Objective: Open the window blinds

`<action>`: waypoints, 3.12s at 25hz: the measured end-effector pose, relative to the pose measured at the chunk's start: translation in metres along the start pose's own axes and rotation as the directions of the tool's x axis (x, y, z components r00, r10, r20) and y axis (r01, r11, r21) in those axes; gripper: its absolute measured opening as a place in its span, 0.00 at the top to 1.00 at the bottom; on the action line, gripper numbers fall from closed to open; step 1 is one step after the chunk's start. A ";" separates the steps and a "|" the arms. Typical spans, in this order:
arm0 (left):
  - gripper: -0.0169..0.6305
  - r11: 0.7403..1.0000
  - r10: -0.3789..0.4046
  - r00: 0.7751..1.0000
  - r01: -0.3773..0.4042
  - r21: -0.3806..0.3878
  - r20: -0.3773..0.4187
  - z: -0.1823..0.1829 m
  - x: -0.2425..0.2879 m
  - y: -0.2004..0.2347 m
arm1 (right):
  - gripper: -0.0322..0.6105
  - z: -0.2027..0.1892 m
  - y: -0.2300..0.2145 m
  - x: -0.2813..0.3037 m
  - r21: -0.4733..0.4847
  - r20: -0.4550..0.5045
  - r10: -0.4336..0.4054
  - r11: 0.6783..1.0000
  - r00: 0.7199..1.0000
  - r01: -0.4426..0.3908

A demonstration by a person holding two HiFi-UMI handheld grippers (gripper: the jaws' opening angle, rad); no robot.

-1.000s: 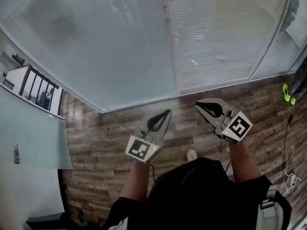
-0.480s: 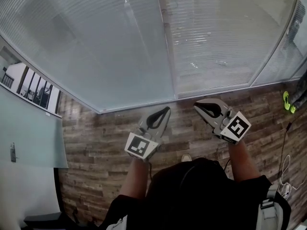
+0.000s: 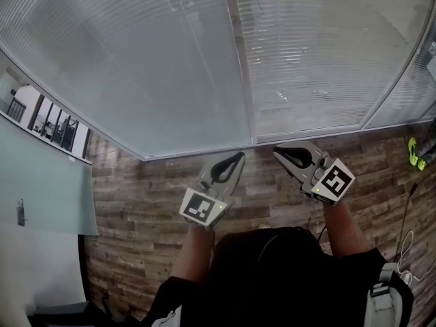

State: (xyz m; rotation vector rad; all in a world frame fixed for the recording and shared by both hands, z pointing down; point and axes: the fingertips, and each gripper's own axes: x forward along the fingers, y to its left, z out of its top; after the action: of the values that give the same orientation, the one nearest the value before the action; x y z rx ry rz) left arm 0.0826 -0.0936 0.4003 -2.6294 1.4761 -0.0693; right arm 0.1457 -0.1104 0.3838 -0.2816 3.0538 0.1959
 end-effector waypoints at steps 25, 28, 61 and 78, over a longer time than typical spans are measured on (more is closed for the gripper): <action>0.97 0.999 -0.035 0.999 0.035 -0.005 0.020 0.006 0.017 0.024 | 0.94 0.011 -0.023 0.026 -0.062 0.018 -0.007 0.998 1.000 0.008; 0.97 0.999 -0.050 0.999 0.050 0.000 0.020 0.001 0.024 0.039 | 0.94 0.007 -0.030 0.038 -0.049 0.021 -0.013 0.999 1.000 0.014; 0.97 0.970 -0.244 0.968 0.245 -0.010 0.064 -0.020 0.089 0.235 | 0.94 -0.017 -0.162 0.179 -0.050 -0.028 -0.278 0.960 0.960 0.277; 0.97 0.952 -0.300 0.951 0.303 -0.041 0.068 -0.027 0.097 0.264 | 0.94 -0.034 -0.189 0.200 -0.056 -0.095 -0.359 0.933 0.929 0.355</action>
State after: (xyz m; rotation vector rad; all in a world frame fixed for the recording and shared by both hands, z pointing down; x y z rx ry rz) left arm -0.0929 -0.3148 0.3905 -2.8489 1.0591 0.0204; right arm -0.0169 -0.3346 0.3790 -0.8663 3.0282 0.2228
